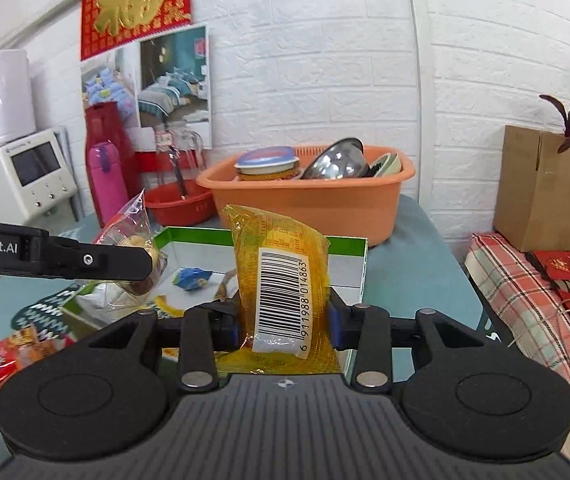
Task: Organize snacks
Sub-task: 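Carry both bags into the green box and open both grippers, then move both tools toward the red-and-white candy packet on the table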
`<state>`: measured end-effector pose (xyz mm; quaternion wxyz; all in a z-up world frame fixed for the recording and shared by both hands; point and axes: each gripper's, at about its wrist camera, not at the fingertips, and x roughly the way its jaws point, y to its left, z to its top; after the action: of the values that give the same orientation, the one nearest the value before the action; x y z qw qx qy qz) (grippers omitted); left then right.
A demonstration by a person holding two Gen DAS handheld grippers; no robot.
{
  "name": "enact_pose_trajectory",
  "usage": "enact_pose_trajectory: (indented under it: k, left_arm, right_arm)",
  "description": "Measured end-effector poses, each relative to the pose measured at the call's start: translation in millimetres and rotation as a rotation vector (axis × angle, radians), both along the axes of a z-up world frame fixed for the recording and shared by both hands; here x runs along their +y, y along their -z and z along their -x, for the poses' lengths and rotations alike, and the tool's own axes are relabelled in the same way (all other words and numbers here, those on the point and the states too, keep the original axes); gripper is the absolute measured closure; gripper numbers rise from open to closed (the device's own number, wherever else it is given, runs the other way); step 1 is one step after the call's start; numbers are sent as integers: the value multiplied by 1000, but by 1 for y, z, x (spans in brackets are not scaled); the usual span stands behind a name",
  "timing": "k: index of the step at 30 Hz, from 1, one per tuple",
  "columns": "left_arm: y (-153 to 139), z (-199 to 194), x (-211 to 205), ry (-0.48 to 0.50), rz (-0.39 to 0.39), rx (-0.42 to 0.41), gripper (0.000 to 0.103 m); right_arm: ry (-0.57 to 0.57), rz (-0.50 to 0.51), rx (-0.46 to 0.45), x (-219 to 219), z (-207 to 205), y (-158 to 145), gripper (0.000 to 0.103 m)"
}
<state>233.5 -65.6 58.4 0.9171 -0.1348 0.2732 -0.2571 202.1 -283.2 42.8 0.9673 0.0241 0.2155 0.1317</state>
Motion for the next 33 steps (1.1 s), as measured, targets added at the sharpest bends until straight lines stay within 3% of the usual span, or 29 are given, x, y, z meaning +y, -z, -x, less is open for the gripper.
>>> enact_pose_trajectory:
  k: [5, 7, 8, 9, 10, 14, 18, 22, 27, 33]
  left_arm:
    - [15, -24, -1, 1, -29, 30, 33]
    - [22, -30, -3, -2, -49, 40, 8]
    - [24, -30, -2, -8, -56, 37, 0]
    - [25, -29, 0, -12, -57, 33, 0]
    - [26, -26, 3, -21, -51, 31, 0]
    - [16, -5, 18, -51, -30, 10, 0]
    - [-2, 27, 27, -52, -6, 18, 0]
    - [-11, 70, 26, -15, -29, 25, 0]
    - [-1, 122, 24, 32, -52, 11, 0]
    - [27, 159, 24, 43, -59, 40, 0]
  right_arm:
    - [-1, 10, 21, 5, -26, 15, 36]
    - [-24, 23, 21, 10, -32, 21, 33]
    - [-35, 43, 29, 13, -34, 24, 23]
    - [-40, 75, 38, 16, -36, 27, 4]
    - [-34, 108, 36, 19, -35, 29, 0]
    - [-21, 159, -34, 15, -12, 19, 0]
    - [-13, 61, -46, 0, 23, -7, 0]
    - [-28, 22, -61, -6, 73, -24, 0]
    - [-76, 28, -41, -12, 131, -19, 0]
    - [-81, -30, 25, -21, 171, 4, 0]
